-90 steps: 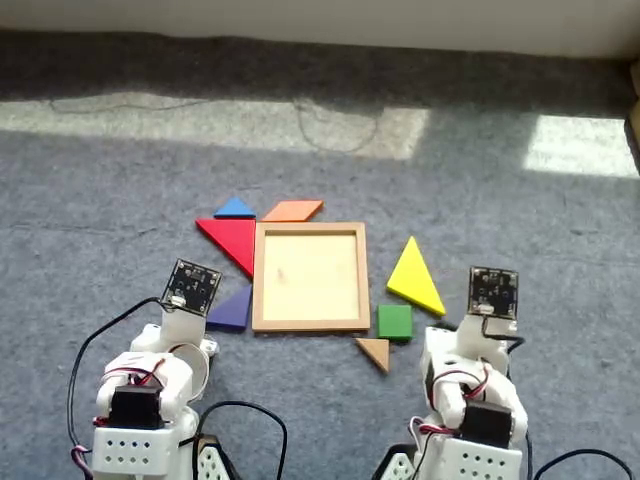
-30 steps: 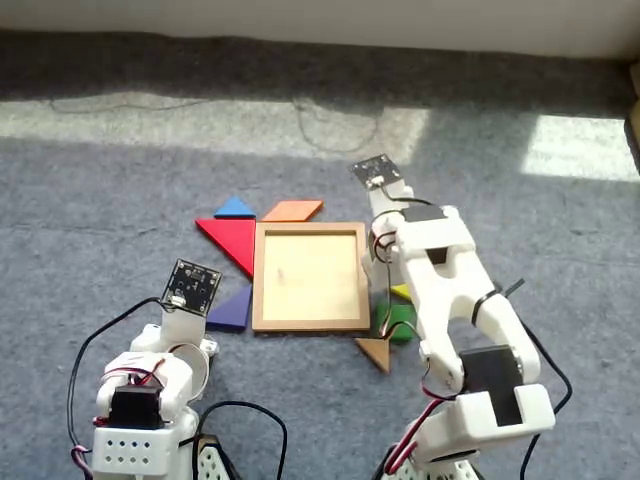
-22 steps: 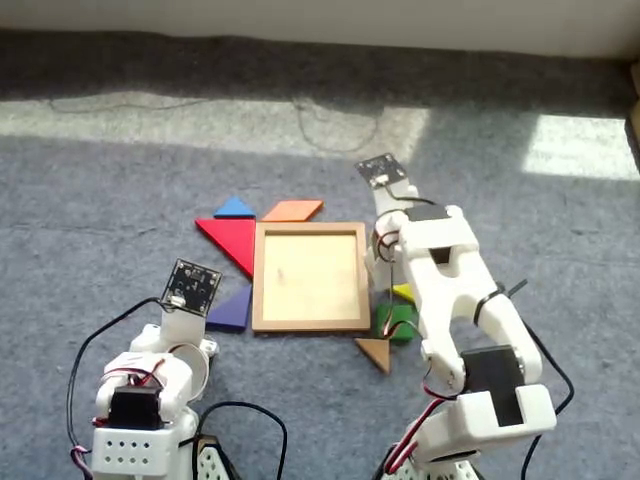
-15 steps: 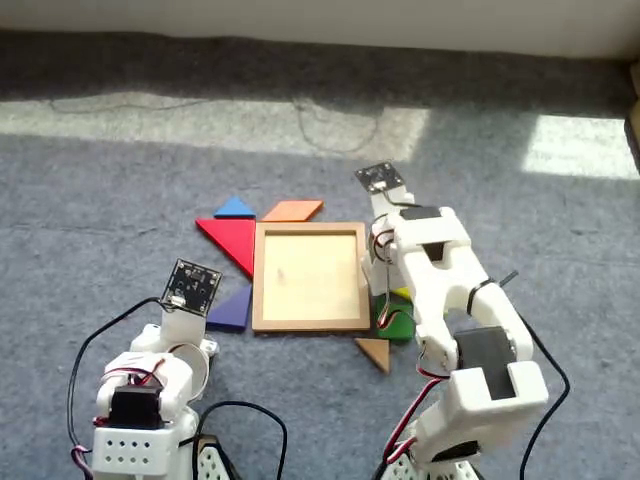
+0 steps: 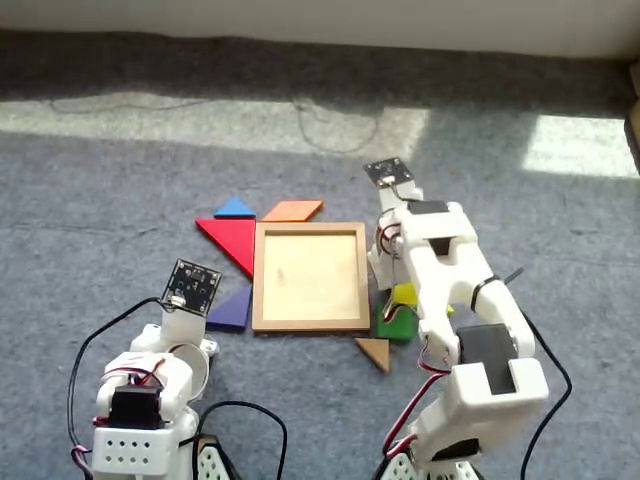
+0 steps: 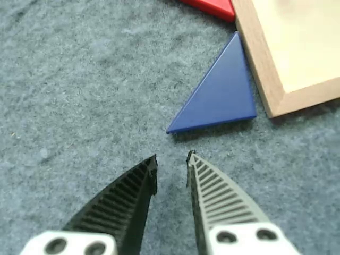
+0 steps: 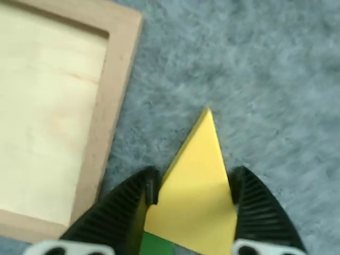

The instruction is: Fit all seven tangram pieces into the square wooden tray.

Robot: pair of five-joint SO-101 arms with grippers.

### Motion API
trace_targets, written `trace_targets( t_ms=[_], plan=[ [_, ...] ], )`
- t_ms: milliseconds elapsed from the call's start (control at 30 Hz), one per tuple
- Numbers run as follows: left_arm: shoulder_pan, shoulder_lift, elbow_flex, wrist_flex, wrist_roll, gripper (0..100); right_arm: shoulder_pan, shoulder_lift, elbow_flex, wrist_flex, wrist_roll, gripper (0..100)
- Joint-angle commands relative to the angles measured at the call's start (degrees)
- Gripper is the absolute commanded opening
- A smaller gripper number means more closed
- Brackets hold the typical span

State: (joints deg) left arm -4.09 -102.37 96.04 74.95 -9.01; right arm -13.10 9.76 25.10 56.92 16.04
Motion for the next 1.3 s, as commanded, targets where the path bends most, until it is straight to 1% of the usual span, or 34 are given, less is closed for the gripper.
trace_targets(
  t_ms=[0, 167, 300, 400, 500, 567, 600, 667, 967, 1033, 1133, 1267],
  plan=[
    [-0.57, -0.92, 1.10, 0.26, -0.18, 12, 1.01, -3.30, -4.70, 3.47, -0.62, 19.0],
    [-0.57, -0.92, 1.10, 0.26, -0.18, 12, 0.92, -8.92, -5.93, 7.60, -0.62, 20.0],
    [-0.57, -0.92, 1.10, 0.26, -0.18, 12, -0.22, -10.33, -3.82, 10.51, -0.62, 29.3],
    [-0.57, -0.92, 1.10, 0.26, -0.18, 12, -1.80, -10.24, 0.48, 7.60, -0.35, 34.4],
    [-0.57, -0.92, 1.10, 0.26, -0.18, 12, -1.54, -10.24, 4.97, 2.07, -0.26, 34.7],
    [-0.57, -0.92, 1.10, 0.26, -0.18, 12, -1.45, -10.15, 6.81, 0.13, -0.09, 34.8],
    [-0.57, -0.92, 1.10, 0.26, -0.18, 12, -1.63, -10.15, 7.52, -0.04, 1.14, 34.8],
    [-0.57, -0.92, 1.10, 0.26, -0.18, 12, -1.80, -10.15, 8.22, -0.04, 2.55, 34.8],
    [-0.57, -0.92, 1.10, 0.26, -0.18, 12, -1.54, -10.07, 8.57, 0.13, 3.16, 34.7],
    [-0.57, -0.92, 1.10, 0.26, -0.18, 12, -1.54, -9.80, 8.57, 0.22, 5.54, 34.6],
    [-0.57, -0.92, 1.10, 0.26, -0.18, 12, -1.45, -7.34, 8.75, 2.95, 8.00, 34.6],
    [-0.57, -0.92, 1.10, 0.26, -0.18, 12, -1.45, -4.35, 8.84, 5.41, 8.88, 34.6]
  ],
)
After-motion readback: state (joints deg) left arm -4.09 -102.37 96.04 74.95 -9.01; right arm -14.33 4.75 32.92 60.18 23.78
